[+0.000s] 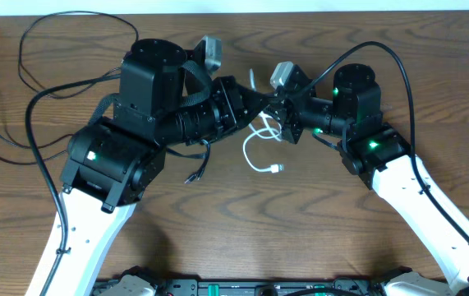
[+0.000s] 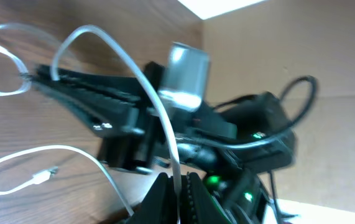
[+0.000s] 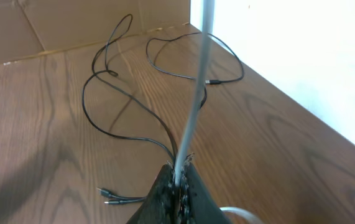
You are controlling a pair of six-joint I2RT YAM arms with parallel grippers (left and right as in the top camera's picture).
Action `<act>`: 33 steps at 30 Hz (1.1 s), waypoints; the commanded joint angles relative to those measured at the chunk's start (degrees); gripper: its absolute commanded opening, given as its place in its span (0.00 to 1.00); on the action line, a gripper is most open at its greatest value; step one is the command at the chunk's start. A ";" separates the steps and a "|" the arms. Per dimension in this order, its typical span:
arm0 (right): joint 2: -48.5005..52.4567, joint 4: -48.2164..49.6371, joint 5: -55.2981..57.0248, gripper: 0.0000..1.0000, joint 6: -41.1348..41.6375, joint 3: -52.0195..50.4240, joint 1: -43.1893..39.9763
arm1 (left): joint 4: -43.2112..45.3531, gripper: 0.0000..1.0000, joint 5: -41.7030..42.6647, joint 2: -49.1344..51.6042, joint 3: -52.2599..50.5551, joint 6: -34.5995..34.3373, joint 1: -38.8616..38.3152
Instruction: Untangle cables
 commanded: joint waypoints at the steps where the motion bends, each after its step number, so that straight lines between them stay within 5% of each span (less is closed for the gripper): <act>1: -0.26 0.02 -0.68 0.01 3.80 0.48 -0.22 | -4.68 0.07 -12.66 0.11 0.37 1.44 0.00; 6: -2.29 -0.13 -0.52 0.01 9.64 0.48 -2.71 | -11.93 0.07 -27.71 0.11 0.37 1.81 0.00; 12: -4.39 -0.68 -0.52 0.01 10.71 0.48 -3.28 | -12.94 0.08 -28.87 0.11 0.37 2.54 0.00; 16: -5.11 0.17 -0.52 0.01 15.04 0.48 -3.45 | -13.18 0.41 -28.89 0.15 0.37 4.61 0.00; 18: -5.31 1.64 -0.57 0.01 18.01 0.48 -3.45 | -13.16 0.50 -28.89 0.31 0.37 5.11 0.00; 24: -8.11 2.62 -0.48 0.01 19.82 0.50 -3.87 | -13.14 0.52 -28.81 0.52 0.37 5.31 -0.02; 33: -11.52 0.26 -0.59 0.01 22.27 0.50 -4.26 | -5.53 0.64 -16.57 0.52 0.39 26.88 0.00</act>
